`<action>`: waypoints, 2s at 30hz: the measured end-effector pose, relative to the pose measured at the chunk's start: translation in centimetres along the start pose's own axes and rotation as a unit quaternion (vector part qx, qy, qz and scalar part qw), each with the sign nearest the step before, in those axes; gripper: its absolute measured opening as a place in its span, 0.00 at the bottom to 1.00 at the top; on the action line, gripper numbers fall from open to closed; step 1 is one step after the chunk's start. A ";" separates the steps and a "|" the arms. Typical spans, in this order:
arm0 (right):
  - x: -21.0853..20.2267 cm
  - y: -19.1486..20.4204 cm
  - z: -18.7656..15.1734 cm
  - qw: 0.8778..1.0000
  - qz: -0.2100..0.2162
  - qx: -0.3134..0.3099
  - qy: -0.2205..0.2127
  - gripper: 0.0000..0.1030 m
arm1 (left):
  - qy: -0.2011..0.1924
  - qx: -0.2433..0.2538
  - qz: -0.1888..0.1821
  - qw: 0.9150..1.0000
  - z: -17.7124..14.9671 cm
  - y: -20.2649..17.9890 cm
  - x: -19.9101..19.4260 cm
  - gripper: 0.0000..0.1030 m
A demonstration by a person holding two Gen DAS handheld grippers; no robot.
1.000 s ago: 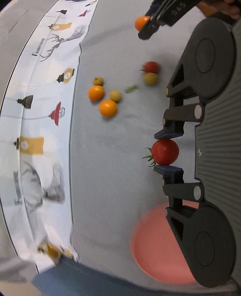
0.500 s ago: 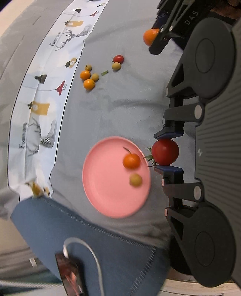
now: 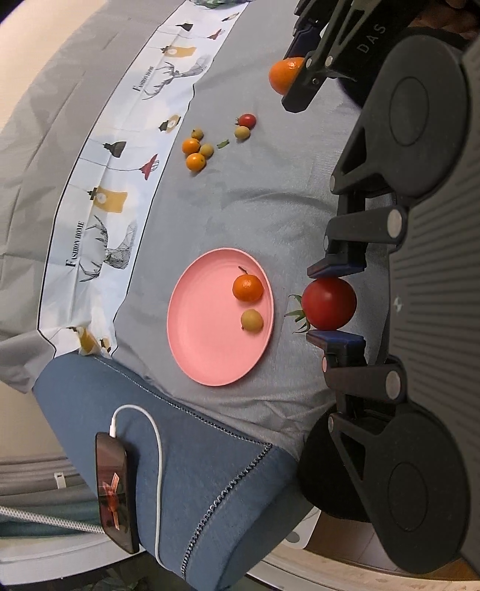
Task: Organize fruits
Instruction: 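Lift the tomato with the left tool while the right tool holds the mandarin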
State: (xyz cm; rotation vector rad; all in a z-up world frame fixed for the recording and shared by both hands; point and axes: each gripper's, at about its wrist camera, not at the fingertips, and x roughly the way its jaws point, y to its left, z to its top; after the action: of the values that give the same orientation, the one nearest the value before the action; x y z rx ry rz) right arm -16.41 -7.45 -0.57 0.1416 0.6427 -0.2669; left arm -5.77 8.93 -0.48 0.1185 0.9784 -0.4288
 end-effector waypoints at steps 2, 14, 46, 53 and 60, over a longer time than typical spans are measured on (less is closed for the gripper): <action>-0.2 0.2 0.0 1.000 -0.001 -0.003 -0.003 0.39 | -0.001 -0.002 0.000 1.000 -0.1 0.1 -0.2 0.32; -0.5 0.3 -0.2 1.000 -0.004 -0.005 -0.006 0.39 | -0.004 0.001 -0.002 1.000 -0.3 0.1 -0.3 0.32; 0.4 0.3 -0.3 1.000 -0.002 -0.007 0.005 0.39 | 0.012 -0.007 0.013 1.000 -0.1 0.6 0.7 0.32; 1.0 0.4 -0.2 1.000 -0.002 -0.009 0.014 0.39 | 0.020 -0.009 0.013 1.000 0.1 0.9 1.4 0.32; 2.2 0.6 0.0 1.000 -0.005 -0.015 0.022 0.39 | 0.031 -0.014 0.017 0.999 0.7 1.4 2.6 0.32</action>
State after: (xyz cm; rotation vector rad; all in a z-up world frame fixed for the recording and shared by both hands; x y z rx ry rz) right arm -14.55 -7.36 -1.85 0.1165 0.6914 -0.2644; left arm -3.43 9.26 -2.40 0.1230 1.0419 -0.3826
